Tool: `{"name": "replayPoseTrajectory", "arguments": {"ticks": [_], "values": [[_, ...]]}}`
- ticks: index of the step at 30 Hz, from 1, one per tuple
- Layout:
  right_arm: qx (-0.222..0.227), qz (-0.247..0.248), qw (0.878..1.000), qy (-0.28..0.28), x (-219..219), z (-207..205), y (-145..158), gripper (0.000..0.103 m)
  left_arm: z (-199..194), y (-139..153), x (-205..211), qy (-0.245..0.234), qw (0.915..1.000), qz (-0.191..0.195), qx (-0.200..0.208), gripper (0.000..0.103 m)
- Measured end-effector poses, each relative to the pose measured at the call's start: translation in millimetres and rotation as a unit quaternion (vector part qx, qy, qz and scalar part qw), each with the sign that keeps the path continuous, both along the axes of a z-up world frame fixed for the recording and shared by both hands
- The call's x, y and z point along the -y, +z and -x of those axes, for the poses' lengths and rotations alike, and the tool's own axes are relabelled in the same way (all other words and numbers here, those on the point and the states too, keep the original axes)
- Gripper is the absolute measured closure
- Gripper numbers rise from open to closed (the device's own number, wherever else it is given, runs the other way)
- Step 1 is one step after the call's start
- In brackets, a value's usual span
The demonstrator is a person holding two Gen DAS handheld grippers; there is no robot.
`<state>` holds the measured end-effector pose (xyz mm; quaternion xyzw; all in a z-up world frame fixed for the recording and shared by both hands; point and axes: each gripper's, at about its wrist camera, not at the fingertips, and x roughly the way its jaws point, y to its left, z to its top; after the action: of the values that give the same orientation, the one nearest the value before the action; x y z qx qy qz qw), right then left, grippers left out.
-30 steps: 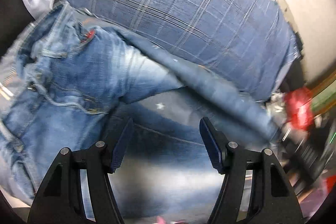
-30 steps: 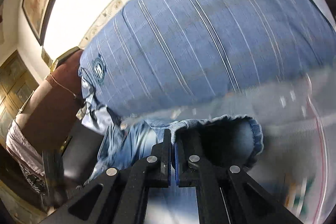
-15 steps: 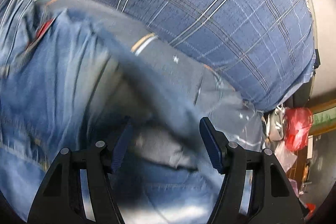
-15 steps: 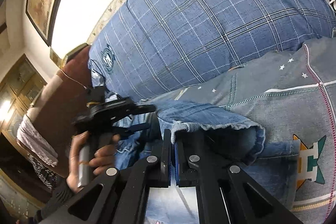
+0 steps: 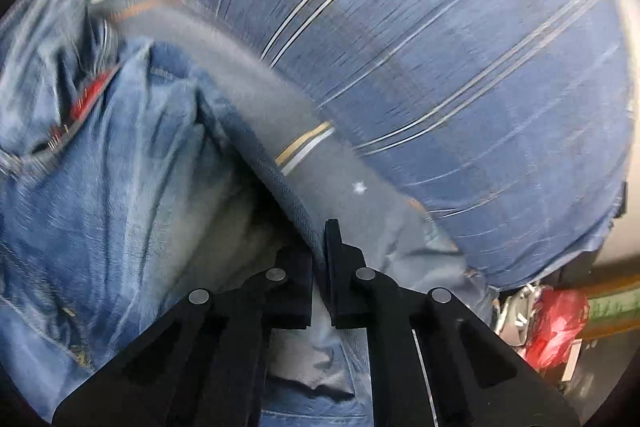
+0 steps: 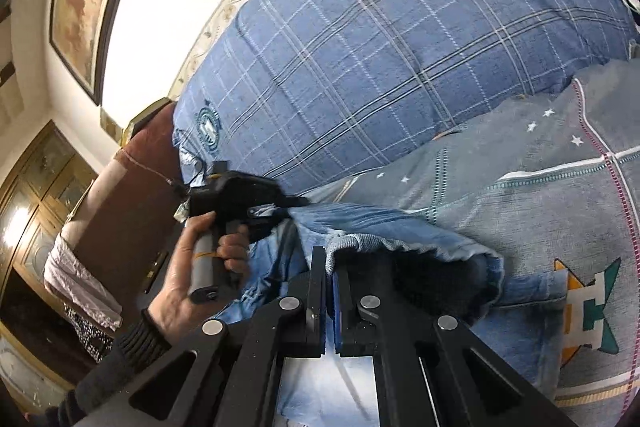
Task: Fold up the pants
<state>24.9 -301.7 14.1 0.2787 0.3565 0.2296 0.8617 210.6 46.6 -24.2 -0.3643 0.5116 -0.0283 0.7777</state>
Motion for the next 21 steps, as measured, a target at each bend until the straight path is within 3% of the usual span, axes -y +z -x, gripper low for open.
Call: {"name": "replayPoseTrajectory", "arguments": {"ticks": [3, 5, 8, 11, 15, 17, 19, 21], "values": [[0.0, -0.017, 0.999, -0.027, 14, -6, -2, 0.101, 29, 37, -10, 0.004, 0.9978, 0.034, 0.056, 0.1], [0.018, -0.053, 0.997, -0.043, 29, 0, 1, 0.101, 57, 58, -16, 0.0, 0.994, 0.051, 0.096, 0.1], [0.039, -0.082, 0.995, -0.045, 41, 17, 6, 0.101, 113, 65, -25, -0.006, 0.9891, 0.078, 0.125, 0.1], [0.024, -0.07, 0.996, -0.053, 46, 26, 4, 0.101, 169, 38, -24, -0.026, 0.9909, 0.073, 0.11, 0.1], [-0.042, -0.087, 0.993, -0.066, 53, 43, -23, 0.101, 225, -20, -17, -0.055, 0.9941, 0.045, 0.082, 0.1], [-0.094, -0.094, 0.988, -0.08, 54, 54, -45, 0.099, 243, -49, -10, -0.068, 0.9947, 0.018, 0.075, 0.1], [-0.145, -0.115, 0.978, -0.095, 55, 62, -63, 0.097, 246, -67, -6, -0.069, 0.9959, 0.028, 0.052, 0.1], [-0.132, -0.117, 0.977, -0.12, 61, 68, -59, 0.094, 247, -64, 0, -0.075, 0.9949, 0.032, 0.06, 0.1]]}}
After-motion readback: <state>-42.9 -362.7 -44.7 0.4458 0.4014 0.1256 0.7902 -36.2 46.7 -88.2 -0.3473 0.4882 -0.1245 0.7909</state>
